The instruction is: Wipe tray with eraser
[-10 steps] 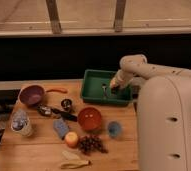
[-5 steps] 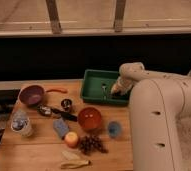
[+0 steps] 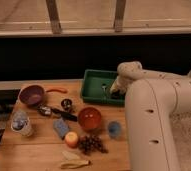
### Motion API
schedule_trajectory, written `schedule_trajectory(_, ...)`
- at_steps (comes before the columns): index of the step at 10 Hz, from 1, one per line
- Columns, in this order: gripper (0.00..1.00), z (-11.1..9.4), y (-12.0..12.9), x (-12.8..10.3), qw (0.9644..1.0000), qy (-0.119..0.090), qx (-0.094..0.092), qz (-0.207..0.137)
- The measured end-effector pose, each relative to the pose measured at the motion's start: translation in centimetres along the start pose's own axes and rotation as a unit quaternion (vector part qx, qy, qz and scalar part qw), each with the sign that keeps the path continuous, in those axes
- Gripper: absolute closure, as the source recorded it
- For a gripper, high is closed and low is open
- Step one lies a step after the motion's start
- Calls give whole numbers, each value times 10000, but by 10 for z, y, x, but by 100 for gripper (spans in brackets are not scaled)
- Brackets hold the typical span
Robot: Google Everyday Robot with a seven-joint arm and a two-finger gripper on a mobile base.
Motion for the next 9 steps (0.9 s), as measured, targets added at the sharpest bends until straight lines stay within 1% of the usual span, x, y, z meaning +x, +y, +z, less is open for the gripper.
schedule_trajectory(3, 100, 8, 8, -9, 10000, -30, -75, -11)
schedule_trajectory(4, 100, 10, 15, -11, 9999, -49, -121, -53)
schedule_trajectory(5, 100, 11, 29, -13, 9996, -71, -215, -151)
schedule_trajectory(7, 100, 11, 44, -14, 9988, -94, -366, -301)
schedule_trajectory(8, 100, 10, 52, -12, 9983, -94, -442, -379)
schedule_trajectory(9, 100, 10, 63, -6, 9976, -58, -492, -488)
